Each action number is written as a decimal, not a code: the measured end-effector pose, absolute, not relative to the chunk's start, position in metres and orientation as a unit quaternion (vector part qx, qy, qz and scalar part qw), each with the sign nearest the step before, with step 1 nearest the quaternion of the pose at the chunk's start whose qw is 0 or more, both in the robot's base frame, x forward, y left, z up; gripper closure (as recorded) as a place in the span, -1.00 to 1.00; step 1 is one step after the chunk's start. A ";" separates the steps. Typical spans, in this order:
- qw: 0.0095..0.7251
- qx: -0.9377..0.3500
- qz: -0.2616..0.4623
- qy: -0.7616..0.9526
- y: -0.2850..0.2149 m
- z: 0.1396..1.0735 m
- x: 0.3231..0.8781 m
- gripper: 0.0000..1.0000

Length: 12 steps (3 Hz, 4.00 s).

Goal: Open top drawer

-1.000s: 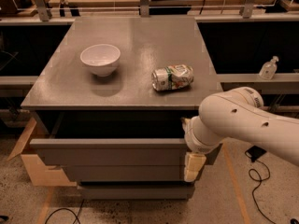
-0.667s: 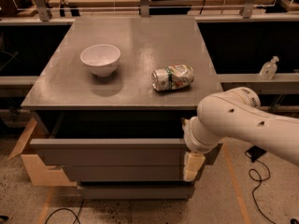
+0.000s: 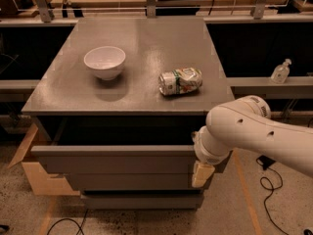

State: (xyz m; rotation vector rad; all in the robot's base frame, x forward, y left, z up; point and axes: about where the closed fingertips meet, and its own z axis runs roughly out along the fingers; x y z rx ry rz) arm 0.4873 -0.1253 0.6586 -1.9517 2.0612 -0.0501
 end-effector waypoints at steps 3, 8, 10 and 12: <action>0.140 -0.642 -0.001 0.754 -0.152 0.654 0.448 0.76; 0.109 -0.614 -0.004 0.782 -0.168 0.676 0.392 0.62; 0.111 -0.614 -0.007 0.781 -0.168 0.679 0.392 -0.31; 0.118 -0.616 -0.017 0.779 -0.168 0.689 0.393 -1.00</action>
Offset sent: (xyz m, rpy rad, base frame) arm -0.0789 -0.0556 -0.0020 0.0375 0.0863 -0.2030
